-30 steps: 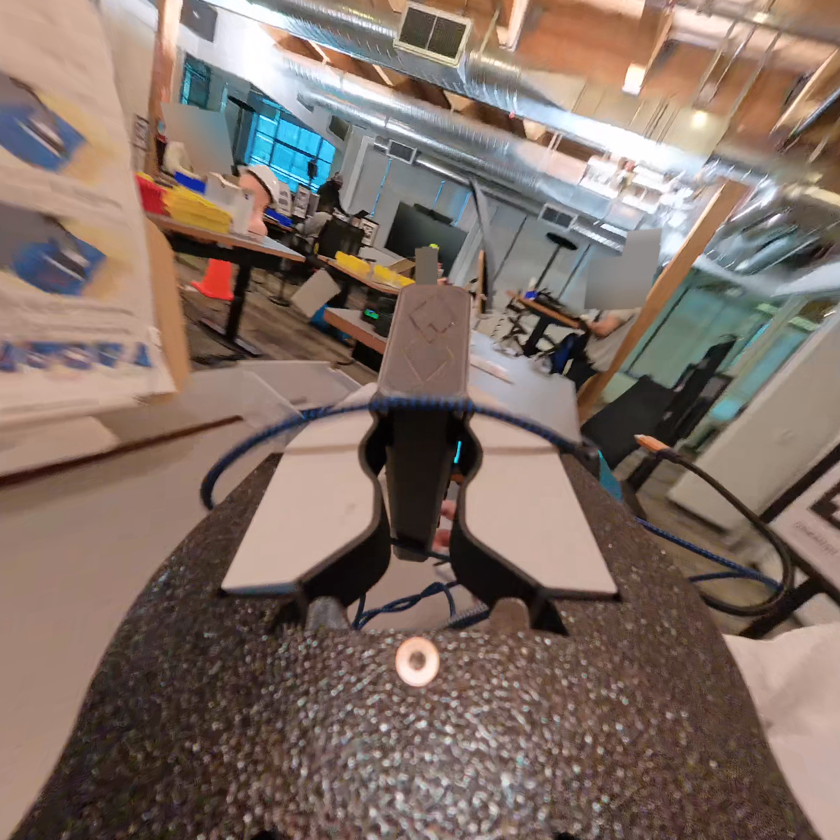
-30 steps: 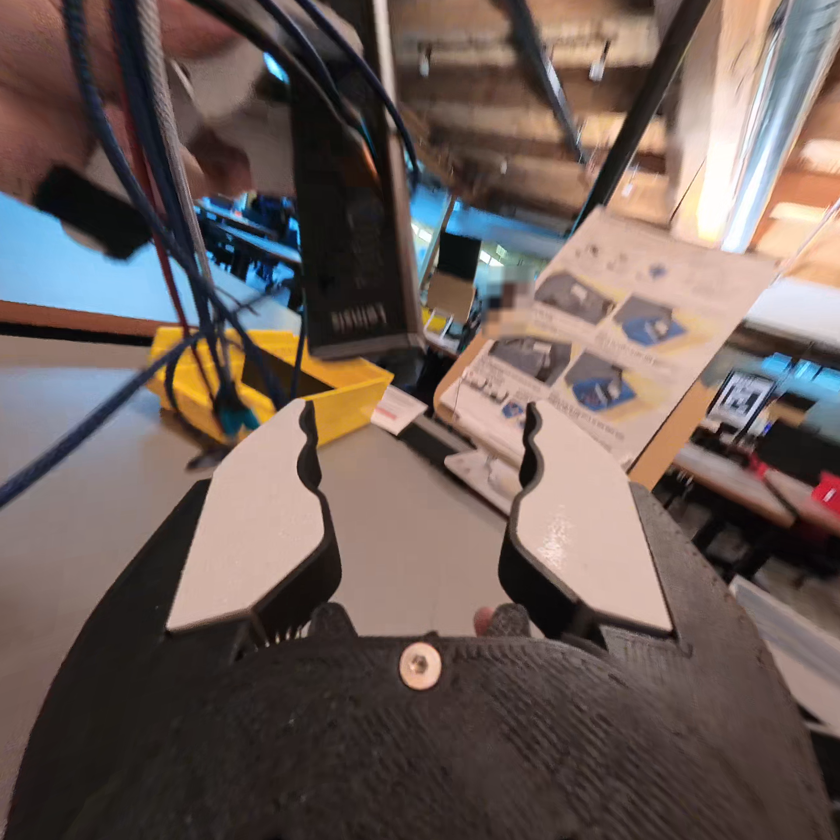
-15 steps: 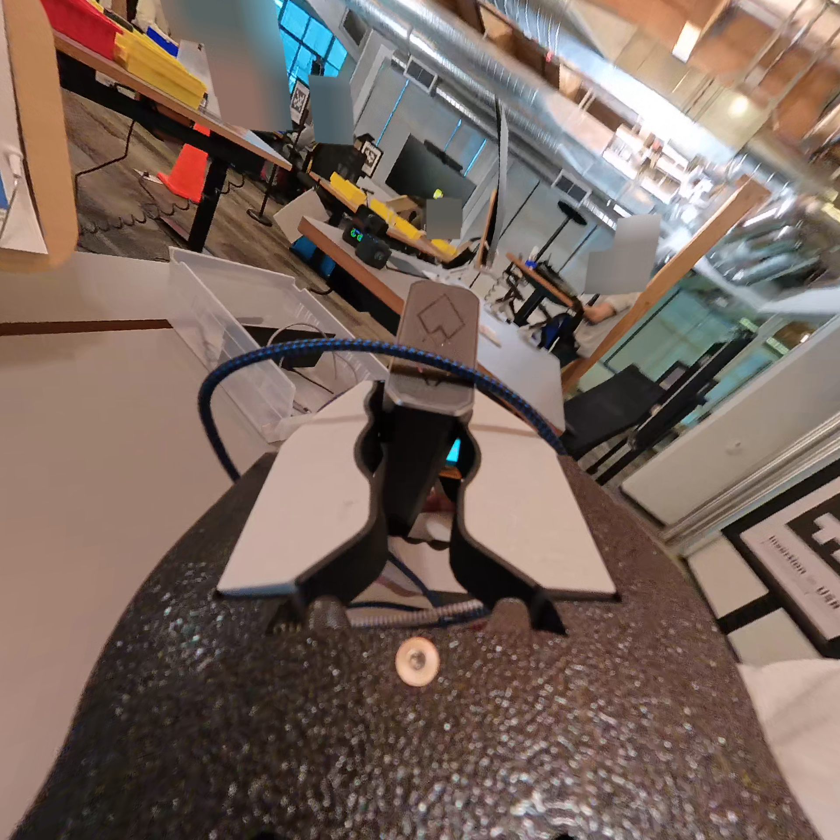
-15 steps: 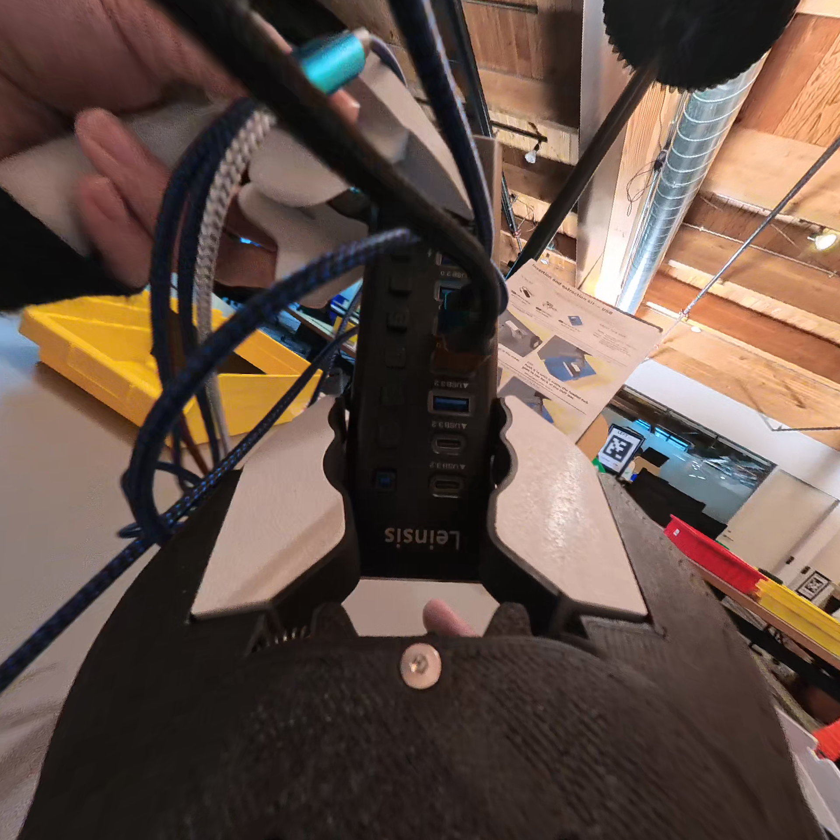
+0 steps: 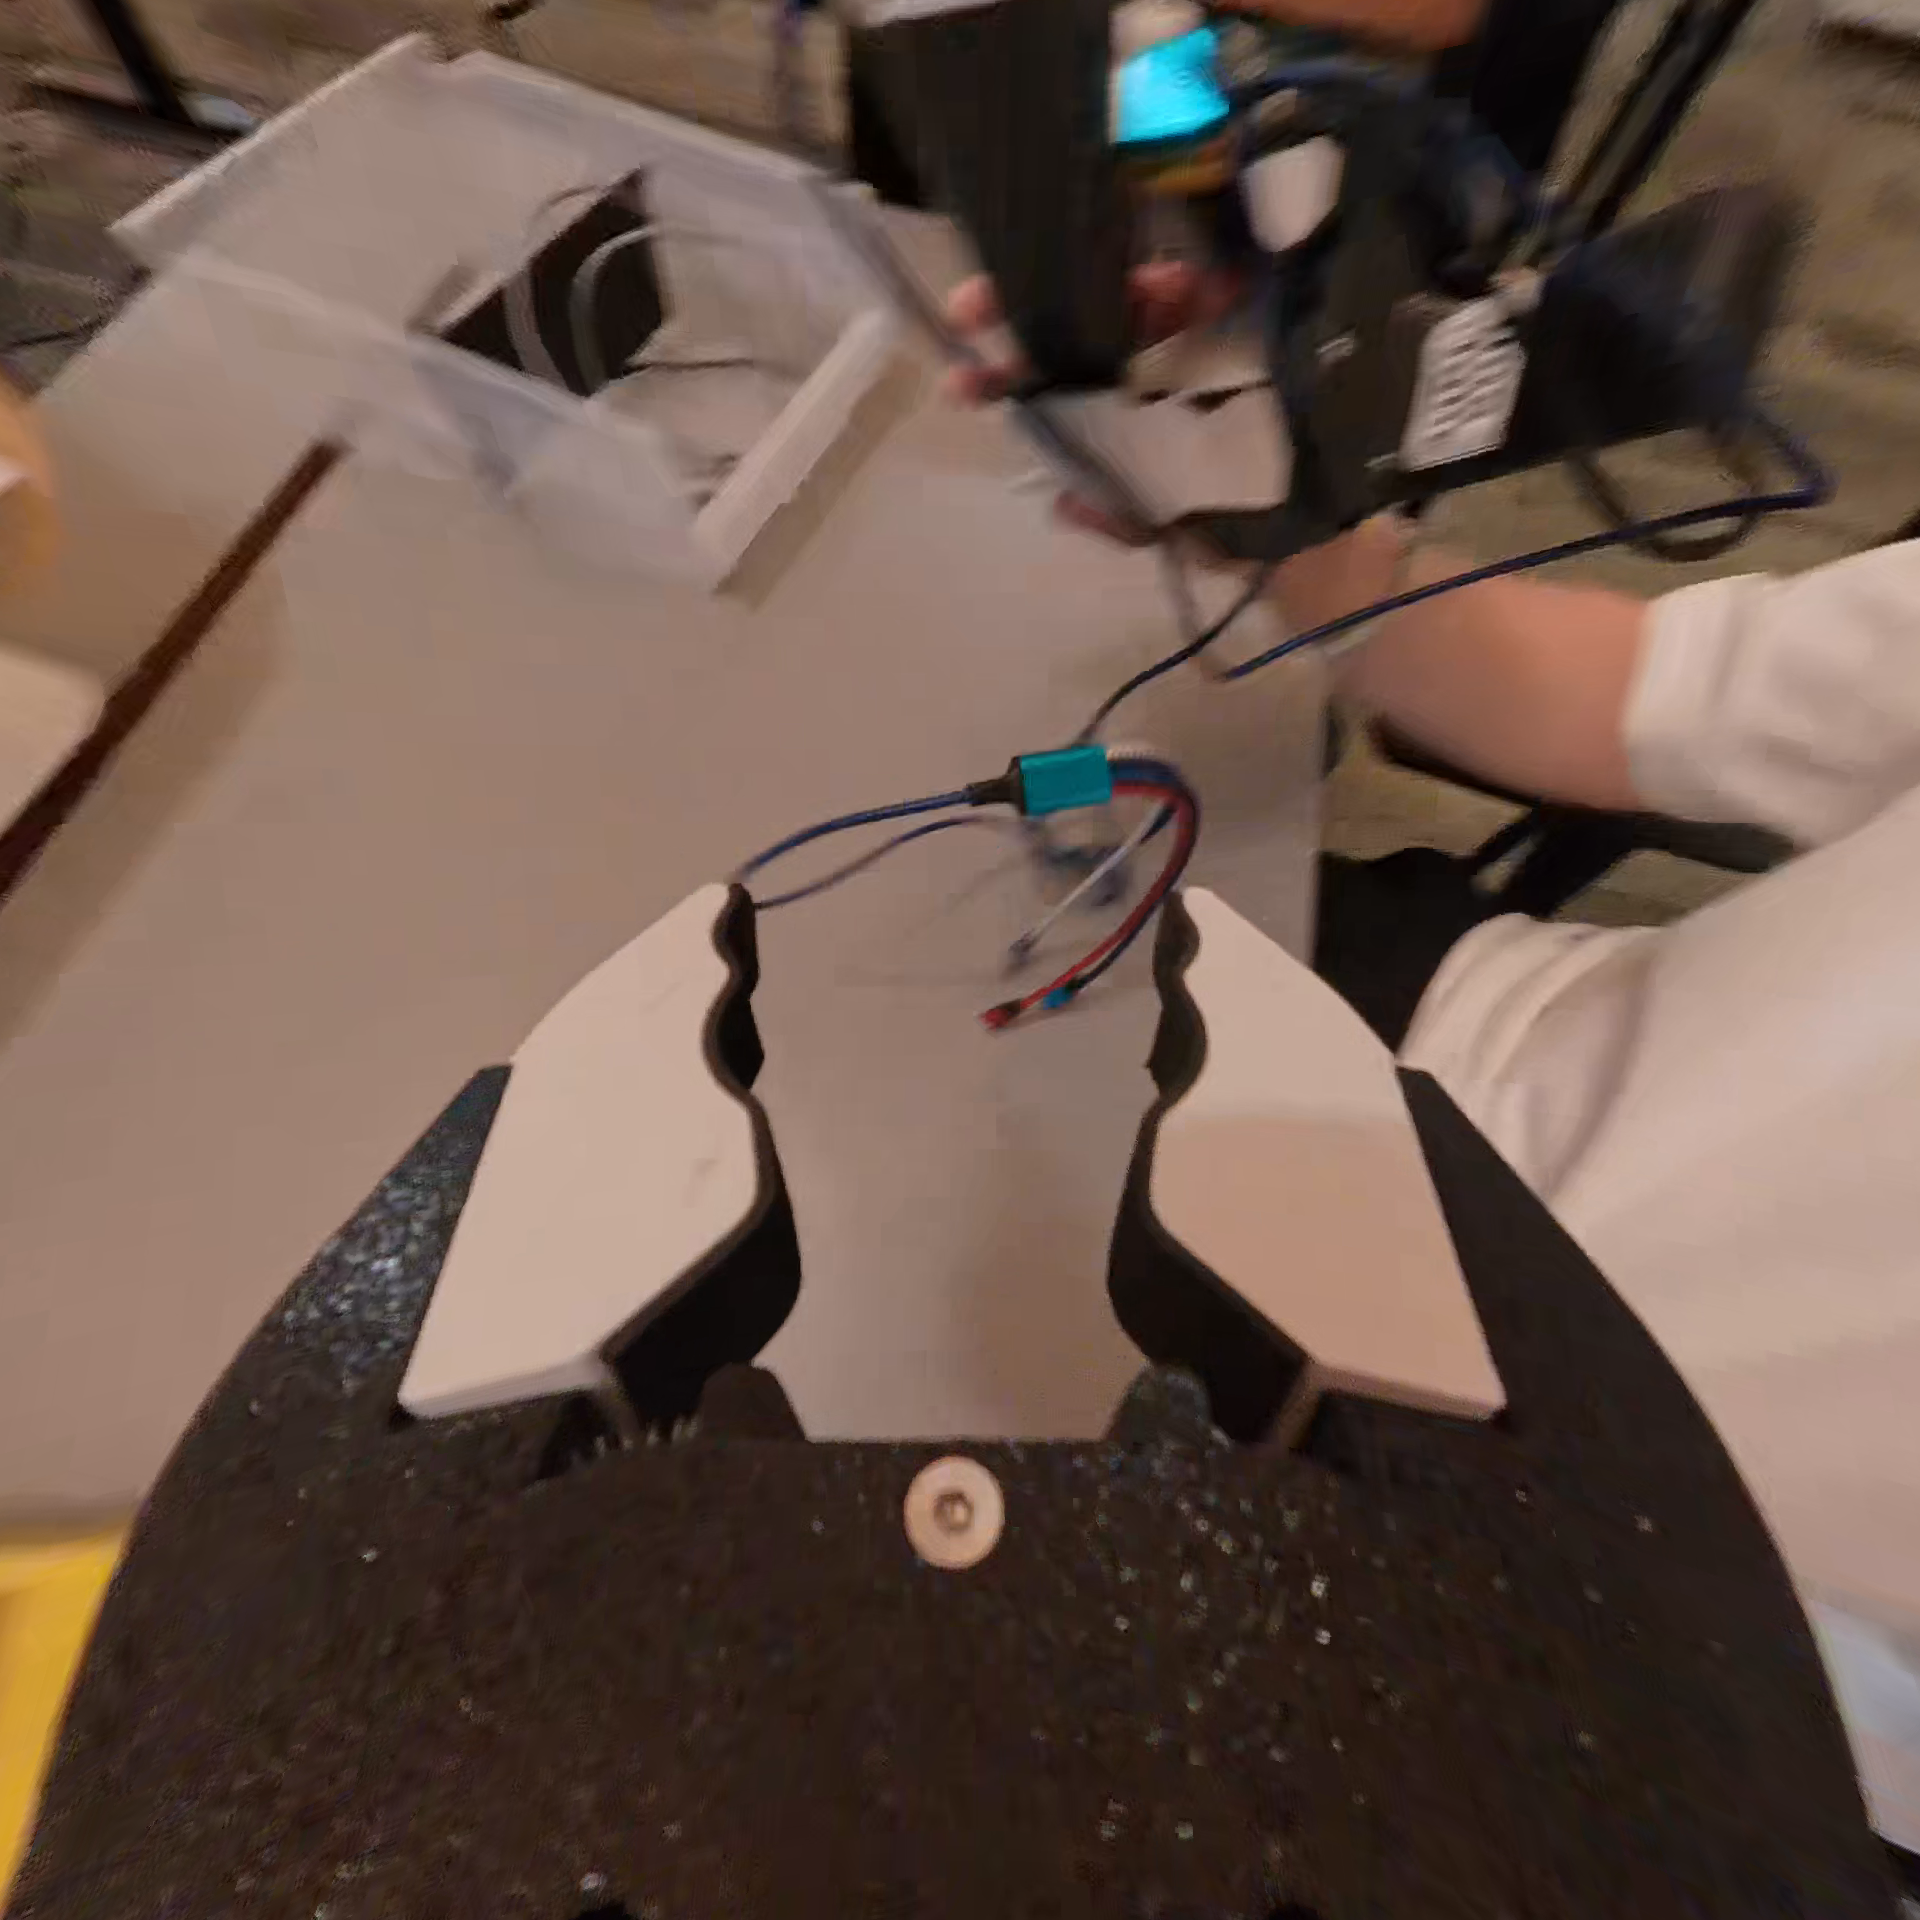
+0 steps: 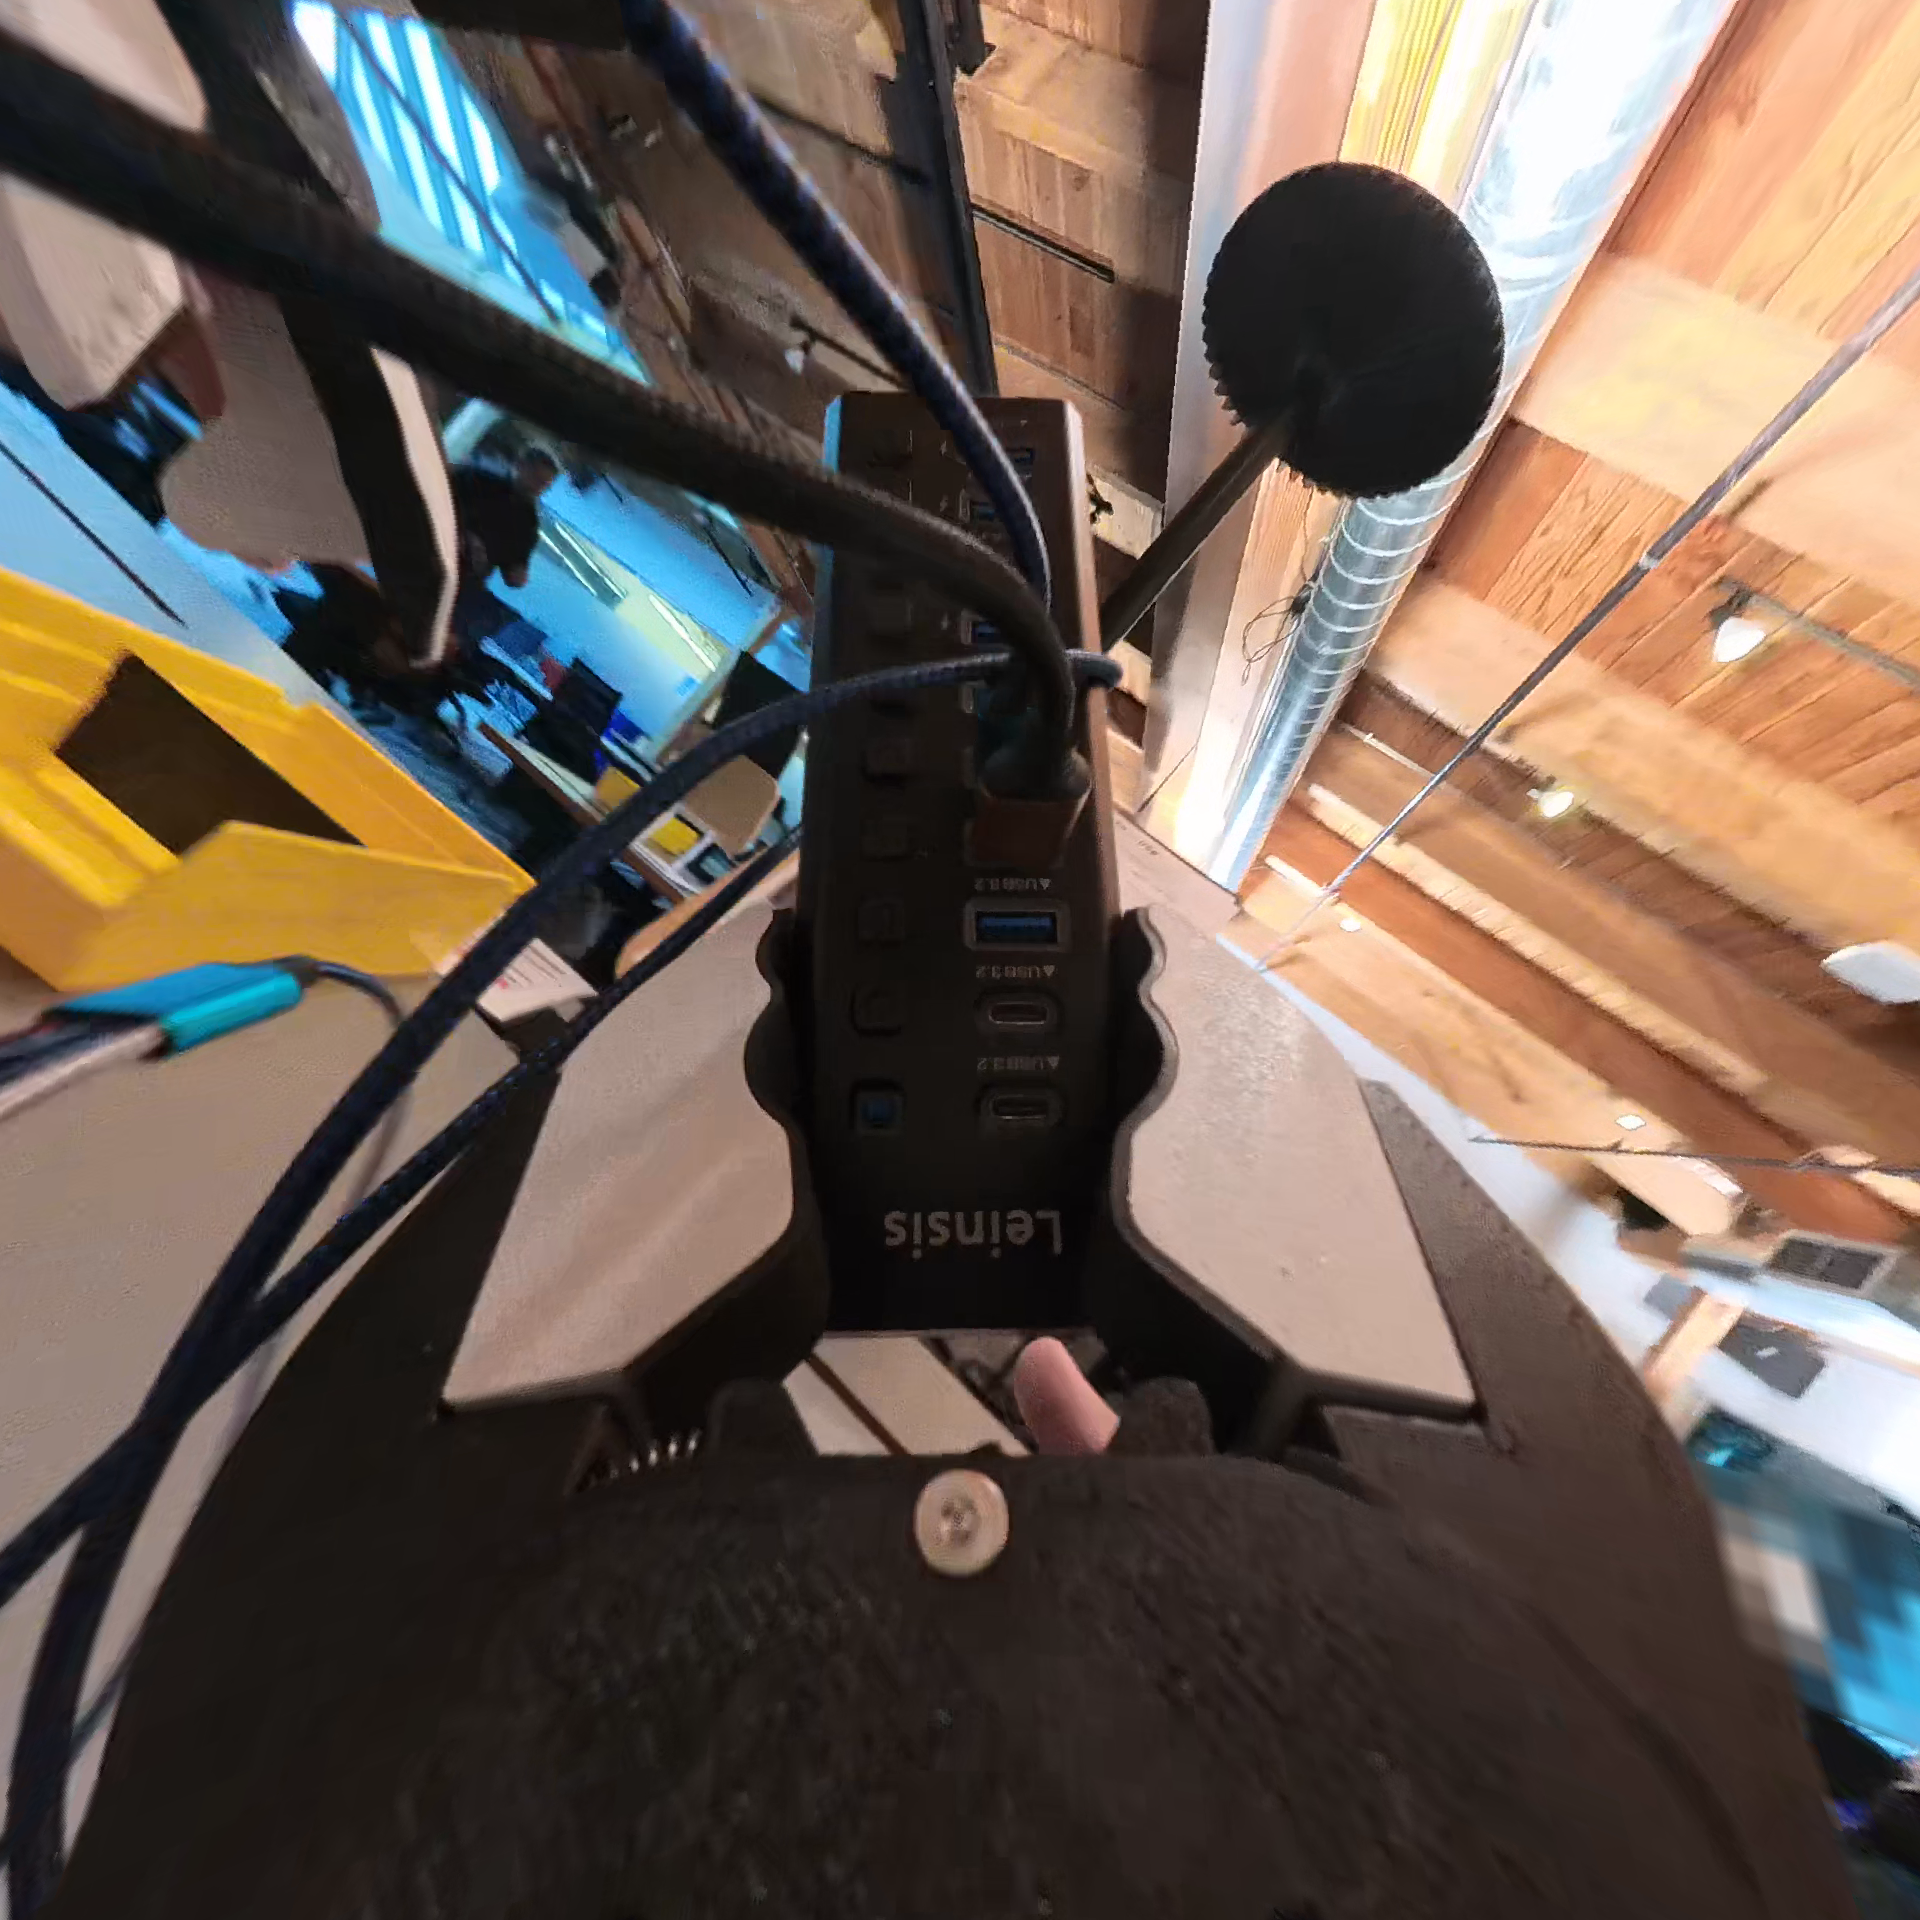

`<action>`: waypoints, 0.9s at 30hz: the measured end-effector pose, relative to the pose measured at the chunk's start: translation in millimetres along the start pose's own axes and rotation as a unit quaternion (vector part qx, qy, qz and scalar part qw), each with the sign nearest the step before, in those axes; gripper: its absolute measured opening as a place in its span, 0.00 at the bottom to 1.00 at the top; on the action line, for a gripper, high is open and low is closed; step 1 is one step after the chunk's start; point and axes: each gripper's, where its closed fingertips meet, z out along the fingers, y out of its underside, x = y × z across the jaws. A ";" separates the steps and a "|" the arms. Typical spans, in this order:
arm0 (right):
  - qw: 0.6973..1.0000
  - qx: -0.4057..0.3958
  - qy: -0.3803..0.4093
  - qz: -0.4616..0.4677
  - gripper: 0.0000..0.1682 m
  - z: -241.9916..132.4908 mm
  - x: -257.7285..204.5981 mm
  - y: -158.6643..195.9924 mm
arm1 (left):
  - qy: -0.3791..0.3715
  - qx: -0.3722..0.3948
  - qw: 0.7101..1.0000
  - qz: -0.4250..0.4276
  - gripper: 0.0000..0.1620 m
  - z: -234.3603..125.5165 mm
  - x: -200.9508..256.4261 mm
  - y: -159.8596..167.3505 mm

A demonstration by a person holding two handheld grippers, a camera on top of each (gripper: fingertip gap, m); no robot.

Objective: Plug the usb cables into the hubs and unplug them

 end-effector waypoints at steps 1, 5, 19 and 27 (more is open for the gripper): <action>1.000 -0.003 0.001 -0.023 0.38 -1.1 1.5 -0.3 | -0.027 -0.004 1.000 -0.005 0.46 -7.4 -13.1 4.8; 0.996 -0.010 -0.021 -0.090 0.37 0.3 -8.6 -2.8 | 0.024 0.084 0.995 -0.056 0.46 -32.4 -15.6 -27.3; 0.971 -0.015 -0.149 -0.185 0.36 6.4 -80.2 -2.1 | 0.047 -0.095 0.990 0.092 0.31 24.1 -19.9 6.8; 0.971 -0.045 -0.180 -0.152 0.38 2.0 -72.8 19.7 | 0.040 0.010 0.992 0.115 0.19 46.0 -7.9 -0.8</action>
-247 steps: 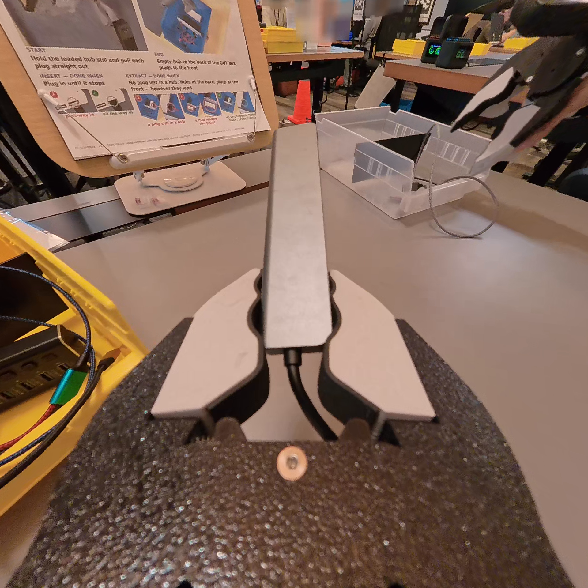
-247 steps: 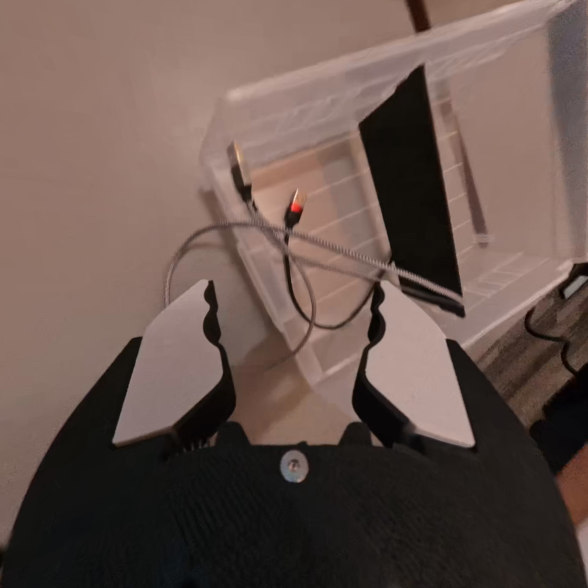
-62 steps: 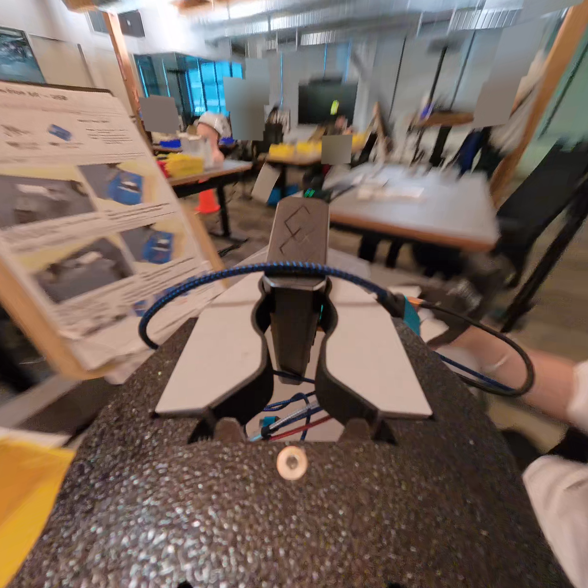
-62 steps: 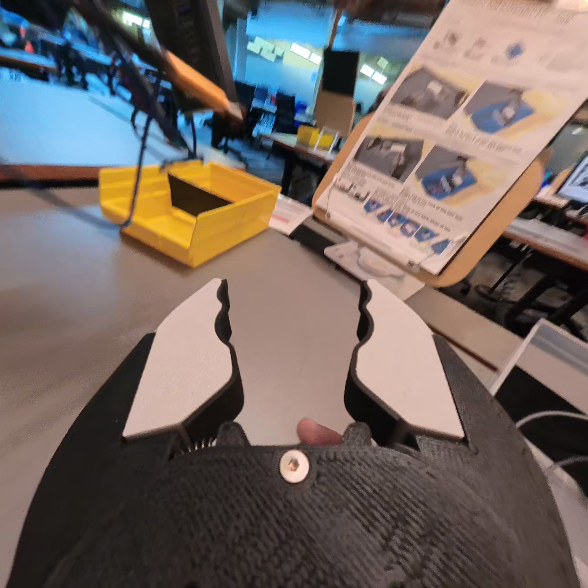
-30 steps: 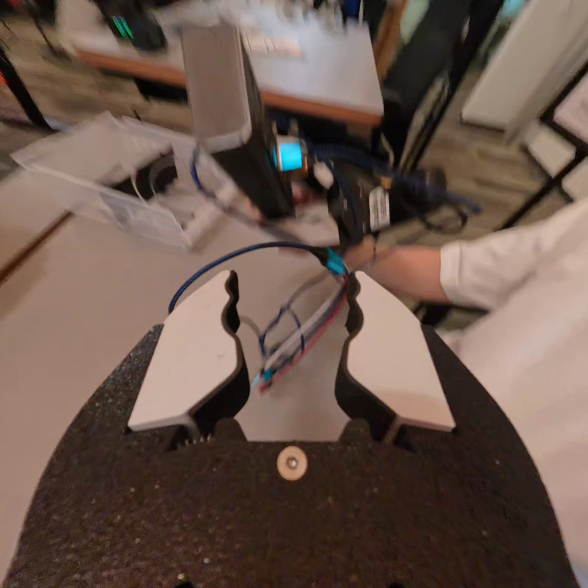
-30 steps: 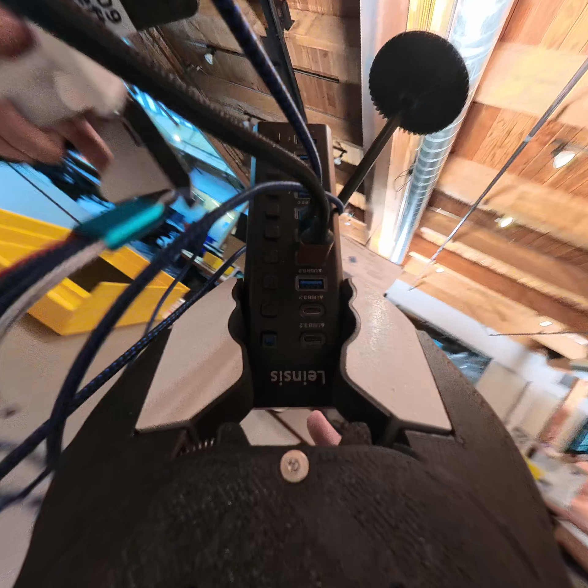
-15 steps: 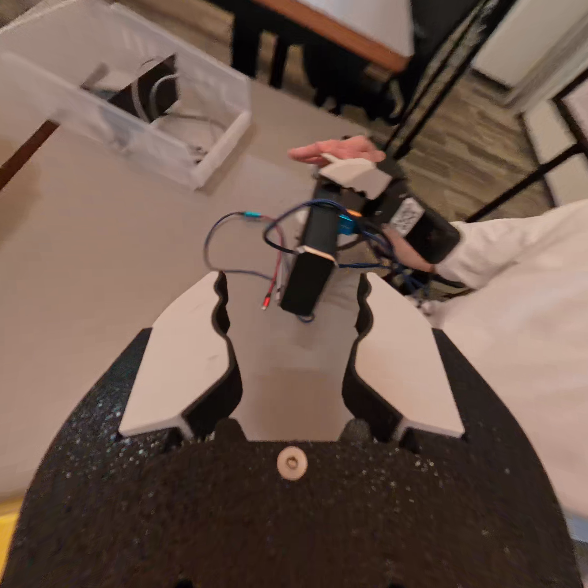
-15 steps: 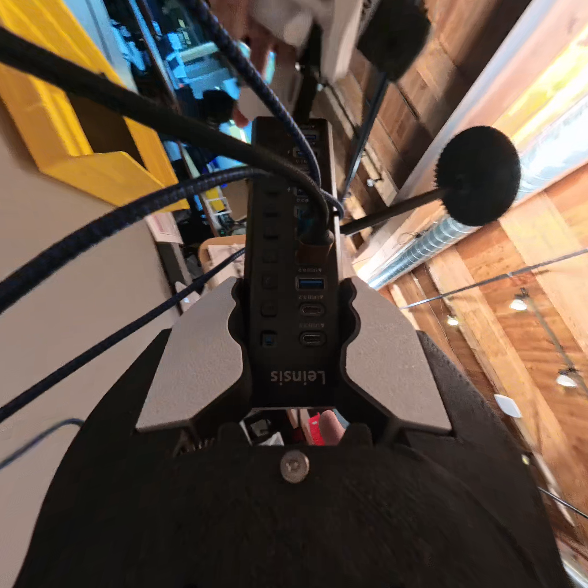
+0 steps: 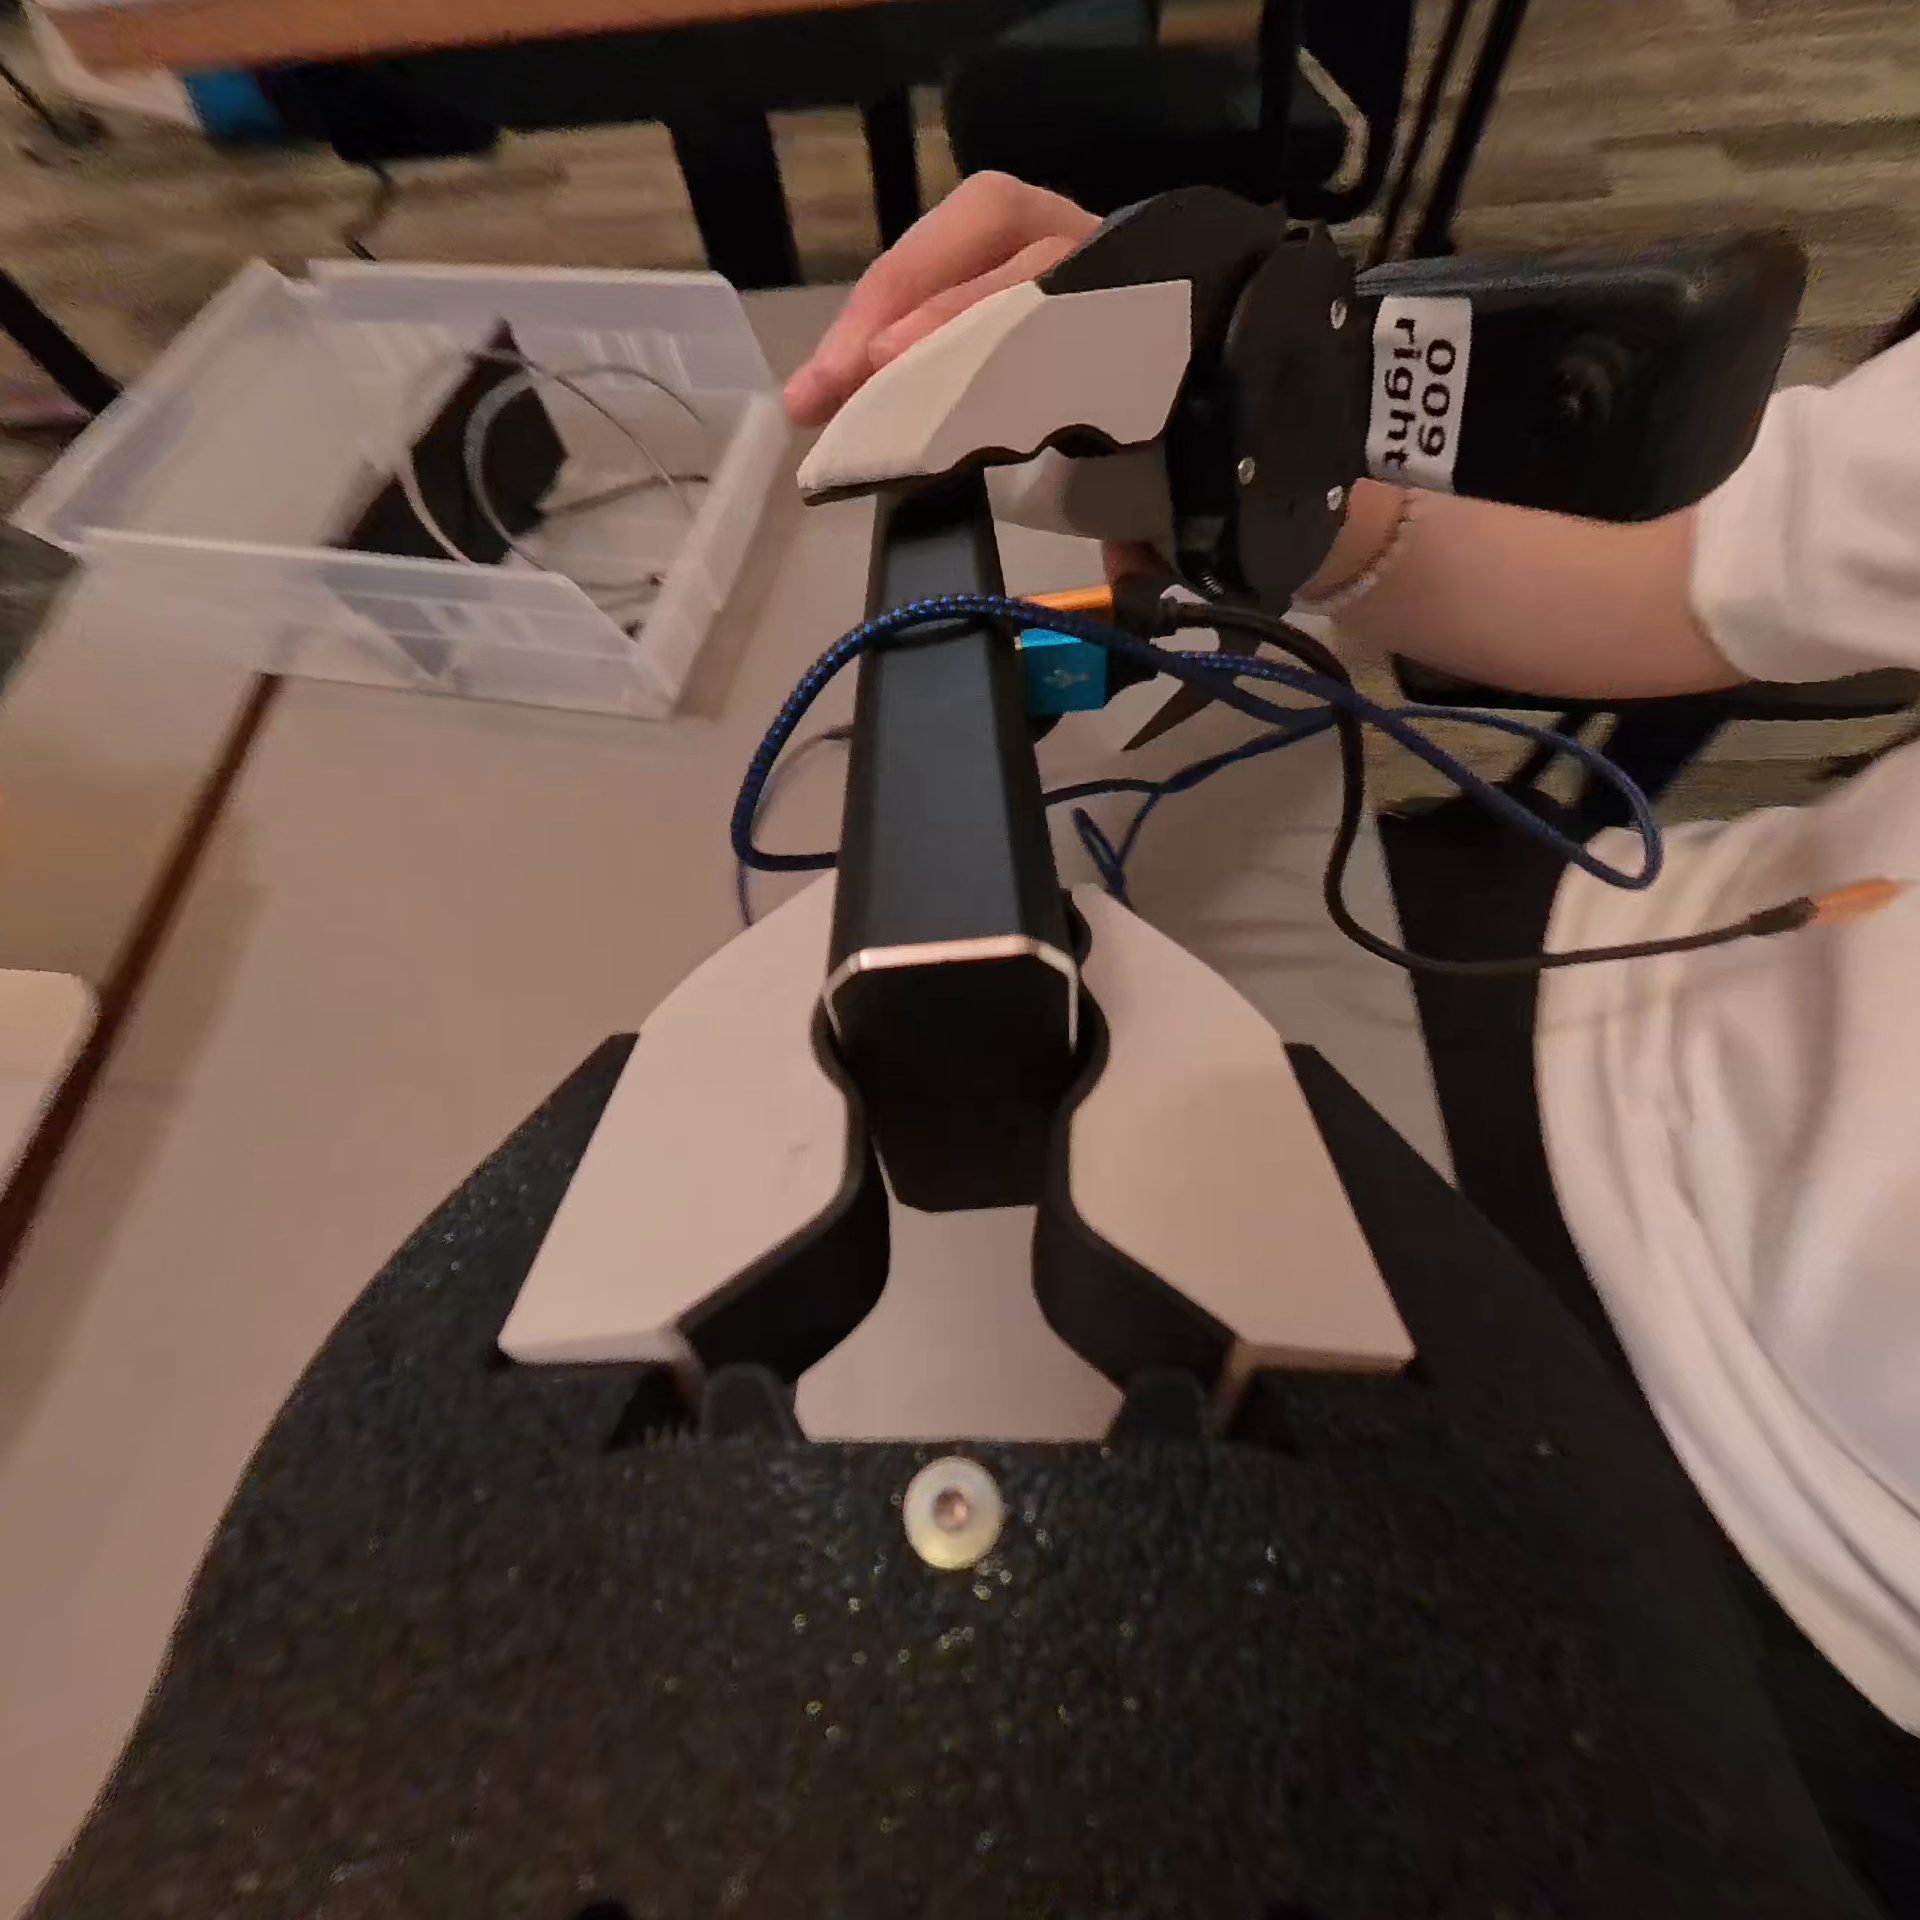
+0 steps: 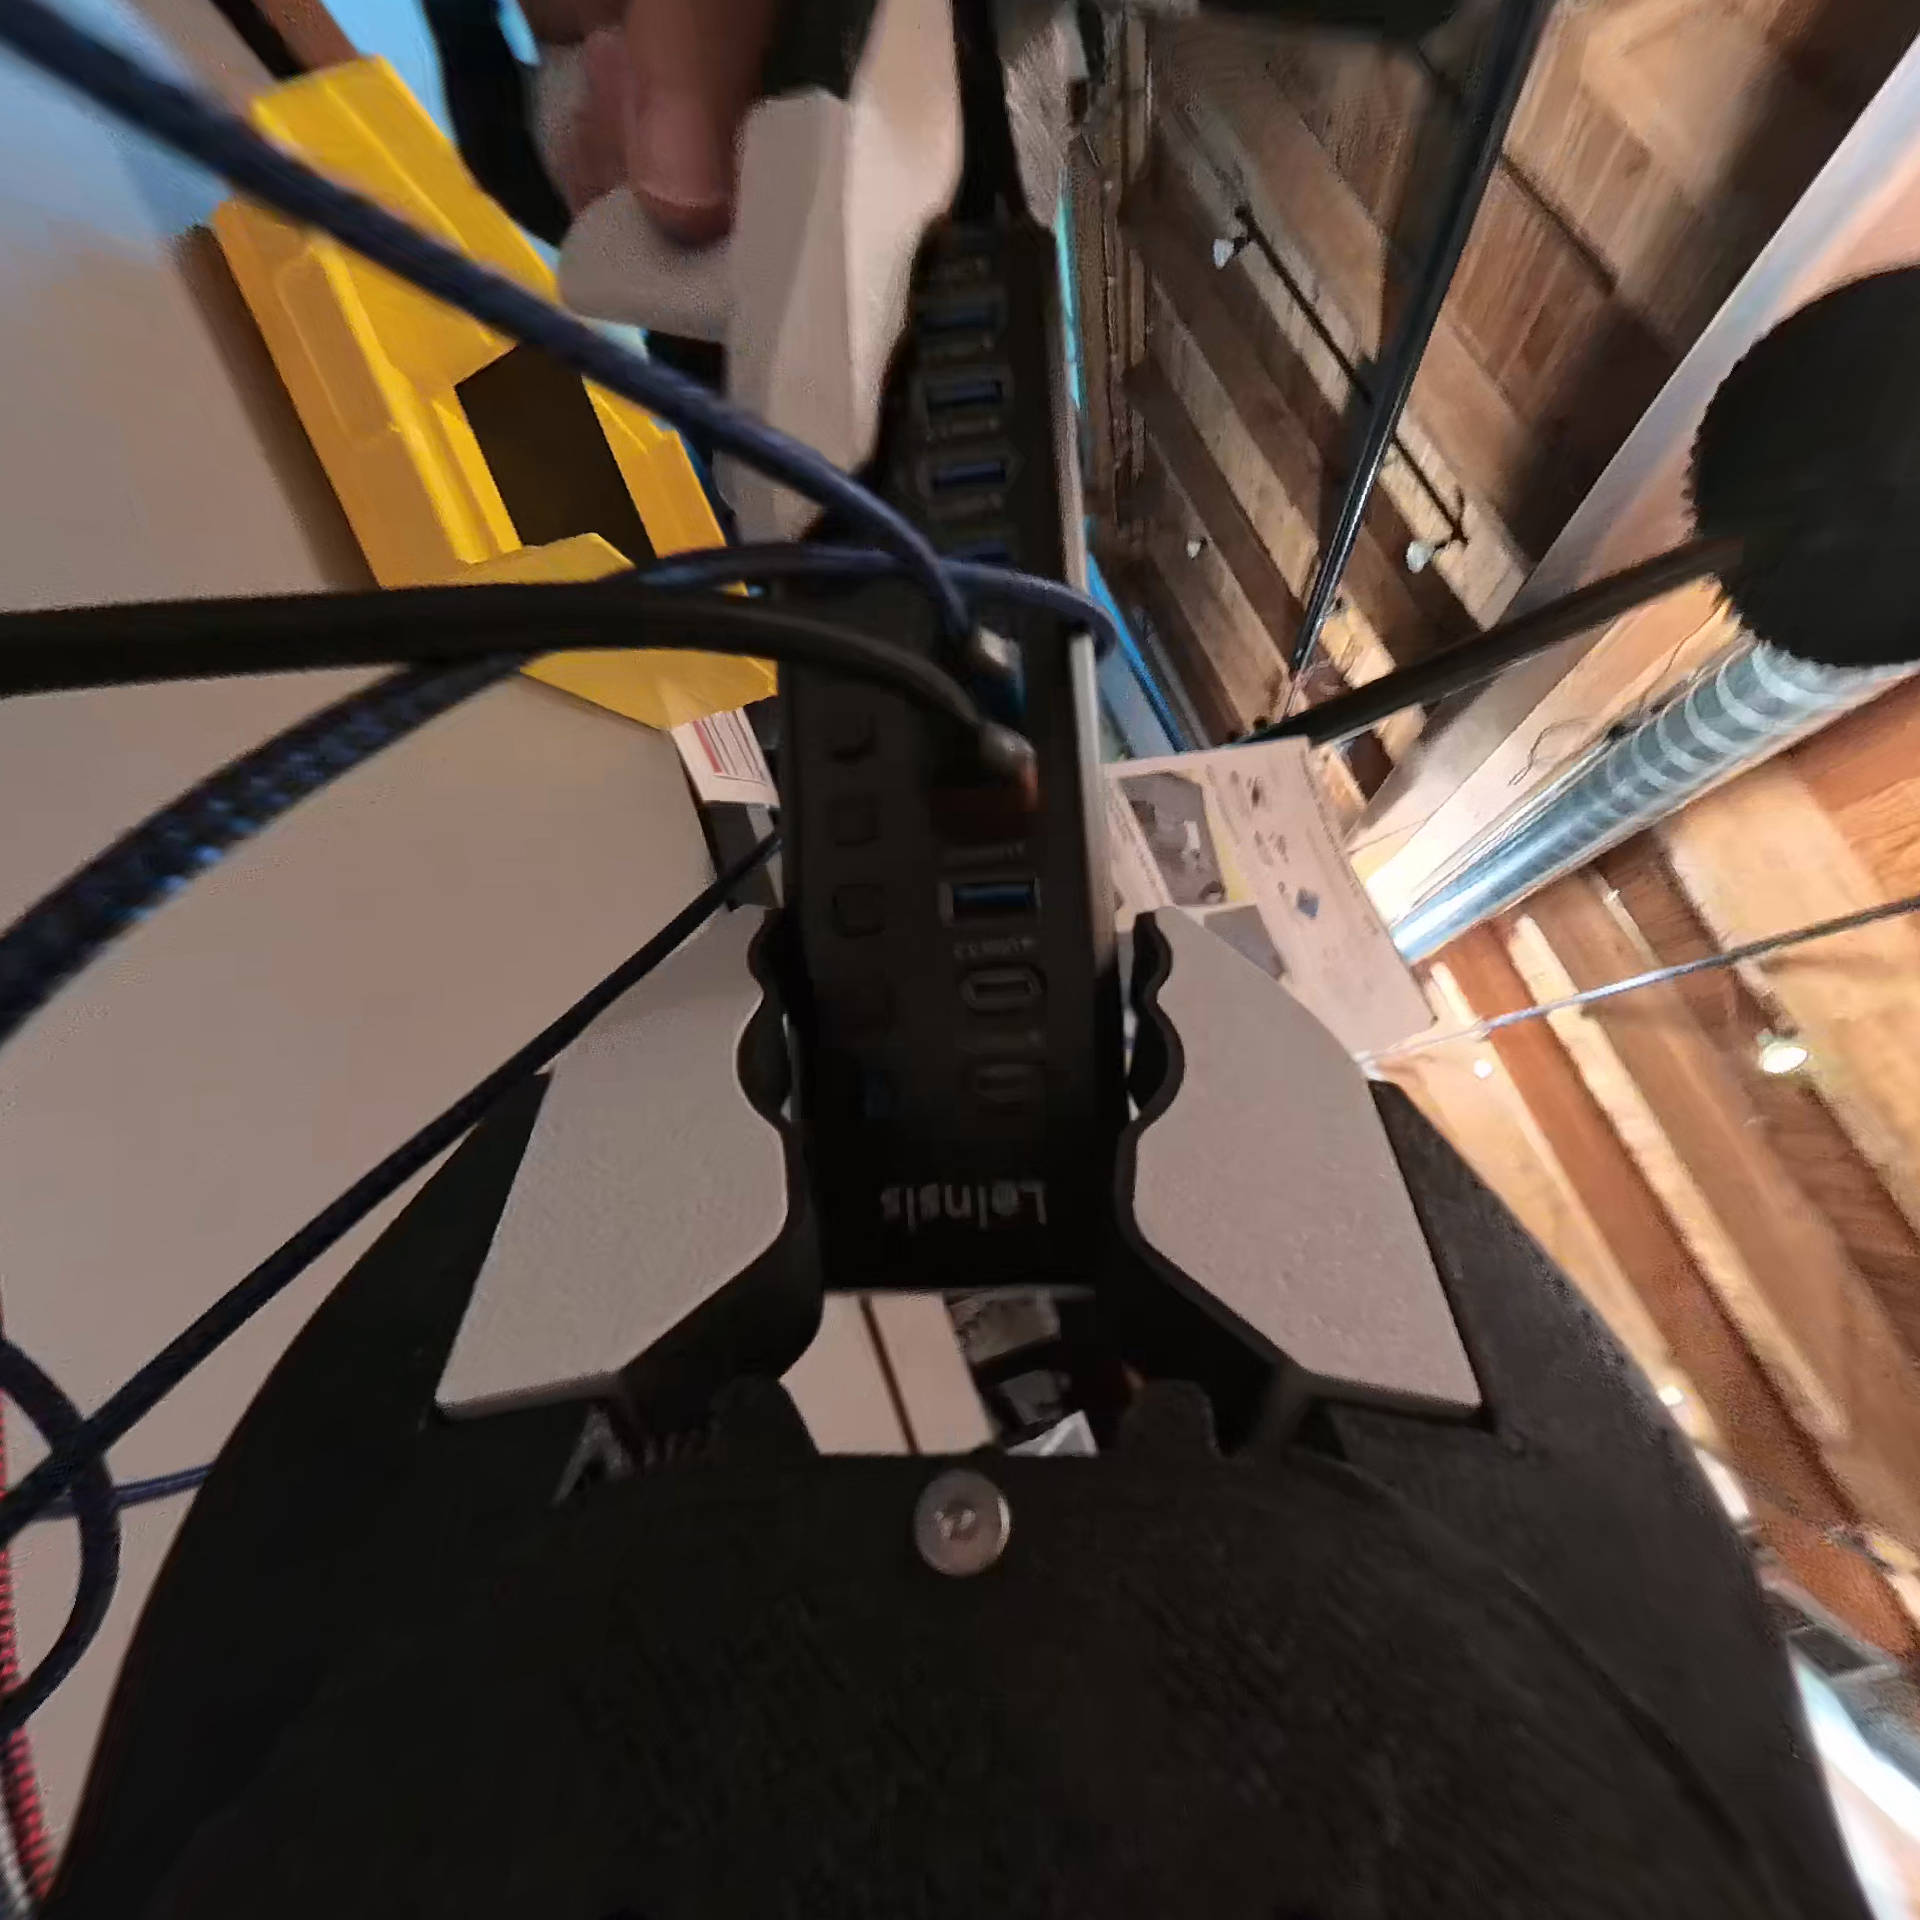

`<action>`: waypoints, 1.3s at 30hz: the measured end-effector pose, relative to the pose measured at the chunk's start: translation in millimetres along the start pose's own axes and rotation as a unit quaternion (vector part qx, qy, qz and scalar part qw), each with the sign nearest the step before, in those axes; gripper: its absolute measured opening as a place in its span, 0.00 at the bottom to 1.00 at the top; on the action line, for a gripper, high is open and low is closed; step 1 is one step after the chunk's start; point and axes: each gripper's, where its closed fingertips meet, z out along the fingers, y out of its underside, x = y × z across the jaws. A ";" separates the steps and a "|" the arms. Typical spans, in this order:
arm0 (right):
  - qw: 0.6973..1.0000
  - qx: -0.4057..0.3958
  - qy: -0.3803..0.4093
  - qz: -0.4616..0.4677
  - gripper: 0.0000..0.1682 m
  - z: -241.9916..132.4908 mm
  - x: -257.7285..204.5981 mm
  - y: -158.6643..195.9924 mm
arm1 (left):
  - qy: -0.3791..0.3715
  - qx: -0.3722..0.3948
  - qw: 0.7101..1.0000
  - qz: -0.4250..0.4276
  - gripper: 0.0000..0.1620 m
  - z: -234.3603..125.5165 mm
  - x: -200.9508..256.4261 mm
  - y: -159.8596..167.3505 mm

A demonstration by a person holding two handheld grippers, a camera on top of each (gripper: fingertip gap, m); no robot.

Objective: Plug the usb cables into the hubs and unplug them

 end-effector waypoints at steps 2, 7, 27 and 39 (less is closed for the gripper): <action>0.999 0.000 0.000 0.048 0.38 -6.2 7.4 12.1 | -0.052 0.020 0.998 0.025 0.19 -3.8 -8.8 -6.3; 0.937 -0.013 0.045 0.345 0.40 -26.1 50.8 61.6 | -0.224 0.059 0.969 0.091 0.18 -36.0 -42.7 -27.9; 0.484 0.254 -0.082 0.833 0.38 -2.1 51.9 14.0 | -0.240 0.123 0.926 0.265 0.24 11.5 -7.8 -28.0; 0.733 0.187 -0.152 0.636 0.36 -6.2 32.4 -30.9 | 0.041 0.043 0.998 0.006 0.54 50.6 36.4 19.0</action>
